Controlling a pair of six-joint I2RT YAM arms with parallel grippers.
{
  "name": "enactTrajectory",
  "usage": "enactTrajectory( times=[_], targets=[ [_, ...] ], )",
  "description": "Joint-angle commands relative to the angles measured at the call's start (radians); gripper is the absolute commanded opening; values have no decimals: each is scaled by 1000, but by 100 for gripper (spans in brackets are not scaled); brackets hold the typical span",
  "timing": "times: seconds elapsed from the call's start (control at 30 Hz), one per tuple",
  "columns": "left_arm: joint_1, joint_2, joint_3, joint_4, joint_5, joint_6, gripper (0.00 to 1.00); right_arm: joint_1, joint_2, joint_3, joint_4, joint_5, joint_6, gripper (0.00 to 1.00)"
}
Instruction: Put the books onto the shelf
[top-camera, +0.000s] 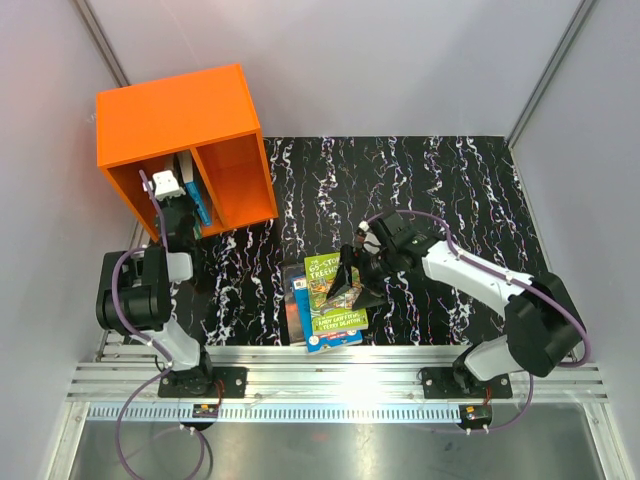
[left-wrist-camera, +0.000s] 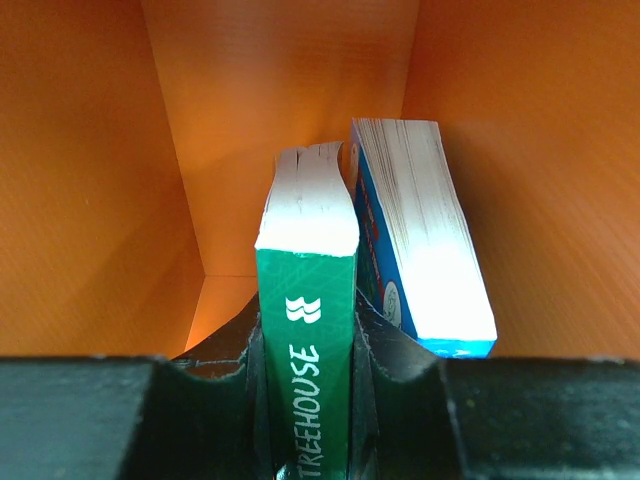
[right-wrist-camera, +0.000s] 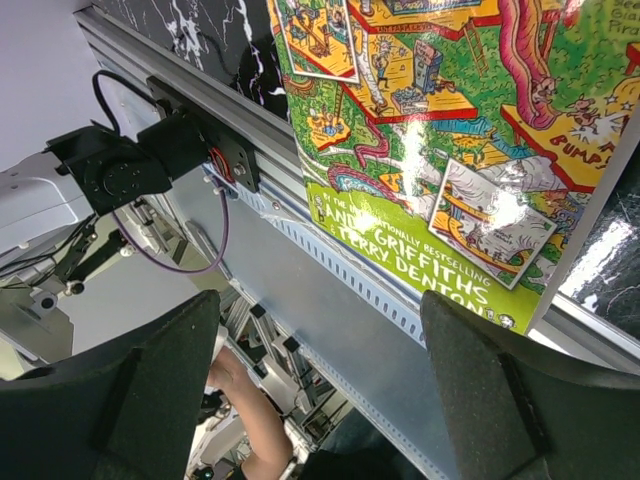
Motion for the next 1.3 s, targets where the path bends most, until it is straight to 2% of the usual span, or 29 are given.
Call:
enactTrajectory(
  times=[0.0,0.03,0.07,0.17,0.2,0.23,0.3,0.47,0.6,0.87,1.03,1.17,1.27],
  targets=[
    [3,-8,8,426,-6,-8,12,0,10,37,10,-29,-30,88],
    [3,-23,3,426,-12,-3,13,0,10,36,13,-29,-31,88],
    [3,-34,-5,426,-19,0,20,0,10,34,13,-29,-27,88],
    [3,-66,-43,426,-51,12,48,0,9,31,25,-31,-18,88],
    [3,-72,-51,426,-65,9,75,0,9,27,33,-31,-12,88],
    [3,-80,-69,426,-84,3,81,-1,10,25,37,-32,-7,88],
    [3,-108,-91,426,-98,-11,86,-1,15,22,49,-32,2,88],
    [0,-155,-175,424,-105,-80,89,-1,15,30,53,-26,8,88],
    [-20,-166,-190,424,-111,-58,89,0,13,30,49,-19,12,88],
    [-31,-220,-239,422,-98,-118,88,0,-4,22,65,-3,33,88],
    [-95,-328,-275,280,-118,-80,87,0,-21,16,69,10,35,88],
    [-127,-480,-325,180,-138,-121,88,0,-33,30,48,30,21,88],
    [-173,-589,-364,18,-147,-144,87,0,-48,53,20,50,1,89]
  ],
)
